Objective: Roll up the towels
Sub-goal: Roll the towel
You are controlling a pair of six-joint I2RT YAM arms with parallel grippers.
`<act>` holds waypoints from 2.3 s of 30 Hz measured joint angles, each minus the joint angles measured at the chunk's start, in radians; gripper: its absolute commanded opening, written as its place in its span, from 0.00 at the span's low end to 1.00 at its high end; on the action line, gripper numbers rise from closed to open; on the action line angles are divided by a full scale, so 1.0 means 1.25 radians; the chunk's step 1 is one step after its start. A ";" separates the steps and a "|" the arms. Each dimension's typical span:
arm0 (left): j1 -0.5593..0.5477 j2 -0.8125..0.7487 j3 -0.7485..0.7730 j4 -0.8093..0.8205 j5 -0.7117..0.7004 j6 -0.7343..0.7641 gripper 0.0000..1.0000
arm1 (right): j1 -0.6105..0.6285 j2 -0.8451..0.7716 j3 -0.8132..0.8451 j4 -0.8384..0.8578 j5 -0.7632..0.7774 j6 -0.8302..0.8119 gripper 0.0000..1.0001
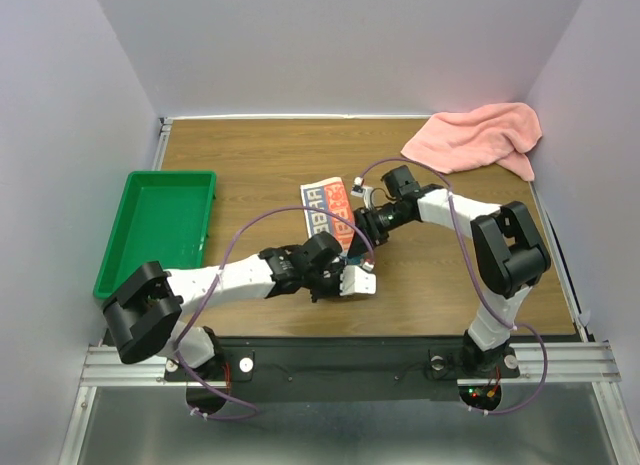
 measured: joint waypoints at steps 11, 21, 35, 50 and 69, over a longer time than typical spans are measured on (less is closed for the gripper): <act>0.088 0.008 0.085 -0.082 0.131 0.000 0.00 | 0.000 0.064 0.131 0.029 0.008 0.013 0.46; 0.150 0.048 0.092 -0.092 0.150 0.012 0.00 | 0.000 0.184 0.123 0.048 0.011 0.030 0.40; 0.199 0.126 0.132 -0.039 0.126 0.028 0.00 | 0.000 0.184 0.117 0.052 0.000 0.027 0.39; 0.229 0.193 0.134 0.026 0.104 0.034 0.00 | 0.000 0.183 0.113 0.055 -0.010 0.031 0.46; 0.234 0.229 0.136 0.047 0.115 0.049 0.00 | -0.086 -0.057 0.026 -0.020 -0.047 0.078 0.39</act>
